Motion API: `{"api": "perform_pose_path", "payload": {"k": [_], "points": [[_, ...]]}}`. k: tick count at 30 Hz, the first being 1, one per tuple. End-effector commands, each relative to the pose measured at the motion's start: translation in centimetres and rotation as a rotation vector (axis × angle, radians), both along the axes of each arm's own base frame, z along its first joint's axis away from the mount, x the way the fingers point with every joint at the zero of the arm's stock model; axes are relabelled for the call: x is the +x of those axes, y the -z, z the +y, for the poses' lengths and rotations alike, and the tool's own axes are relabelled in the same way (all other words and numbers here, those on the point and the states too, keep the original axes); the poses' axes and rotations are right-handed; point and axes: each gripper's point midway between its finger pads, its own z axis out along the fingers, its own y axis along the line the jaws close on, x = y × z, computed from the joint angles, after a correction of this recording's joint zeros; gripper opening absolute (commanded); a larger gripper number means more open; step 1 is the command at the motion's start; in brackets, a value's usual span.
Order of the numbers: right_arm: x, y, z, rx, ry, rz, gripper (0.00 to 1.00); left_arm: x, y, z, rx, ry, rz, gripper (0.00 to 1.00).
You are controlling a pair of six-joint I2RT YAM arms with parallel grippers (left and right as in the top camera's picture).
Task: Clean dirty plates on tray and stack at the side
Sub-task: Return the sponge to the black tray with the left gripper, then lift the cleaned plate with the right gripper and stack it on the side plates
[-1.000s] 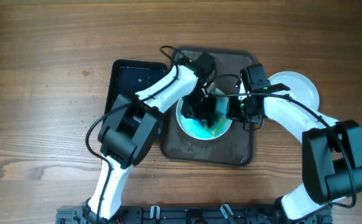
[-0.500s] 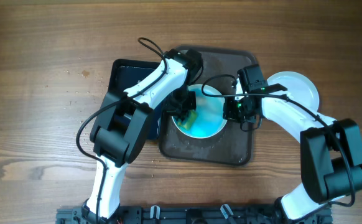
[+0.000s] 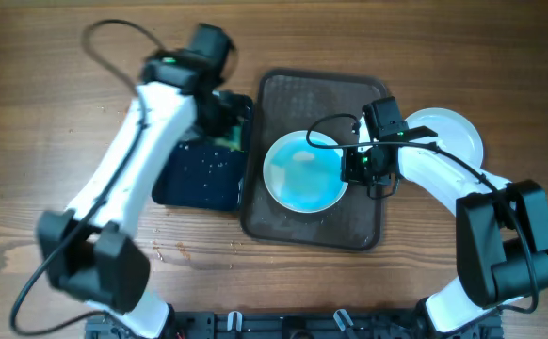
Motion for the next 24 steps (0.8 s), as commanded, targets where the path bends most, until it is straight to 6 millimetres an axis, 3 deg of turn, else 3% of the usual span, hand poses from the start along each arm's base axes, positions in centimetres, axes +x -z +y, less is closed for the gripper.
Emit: {"api": "perform_pose_path", "payload": {"k": [1,4,5,6,8,10,14,15,16,18,20,24], "points": [[-0.3,2.2,-2.9,-0.143,0.019,0.011,0.09,0.7,0.7,6.1,0.12,-0.107,0.008,0.04],[-0.3,2.1,-2.6,-0.126,0.016,0.013,0.04,-0.2,4.9,8.1,0.127,-0.15,0.059,0.04],[-0.9,2.0,-2.3,-0.105,0.009,0.032,0.04,-0.9,6.8,8.0,0.111,-0.151,0.081,0.04],[-1.4,1.4,-2.4,-0.107,0.0,0.043,0.04,-2.3,9.8,6.8,0.044,-0.123,0.122,0.04],[-1.3,-0.1,-2.9,-0.135,-0.027,0.001,0.04,-3.2,11.3,5.5,-0.031,-0.077,0.144,0.05],[-0.9,-2.3,-3.7,-0.178,-0.04,-0.05,0.04,-3.3,11.3,5.1,-0.054,-0.053,0.146,0.32],[0.0,-7.5,-3.5,-0.183,-0.103,-0.136,0.04,-2.1,8.1,5.1,-0.067,-0.033,0.075,0.56],[0.3,-8.8,-3.5,-0.189,-0.12,-0.144,0.04,-1.6,6.4,5.1,-0.073,-0.034,0.038,0.75],[0.7,-9.9,-3.5,-0.197,-0.12,-0.15,0.04,-1.4,5.2,5.1,-0.076,-0.033,0.014,0.79],[1.7,-12.0,-3.0,-0.193,-0.124,-0.186,0.04,-0.6,1.2,5.2,-0.089,-0.032,-0.074,1.0],[3.2,-14.9,-1.3,-0.176,-0.146,-0.266,0.04,-0.3,-3.4,5.8,-0.102,-0.048,-0.176,1.0],[5.0,-16.6,2.7,-0.175,-0.188,-0.338,0.04,-1.3,-9.4,7.5,-0.116,-0.095,-0.311,1.0]]}}
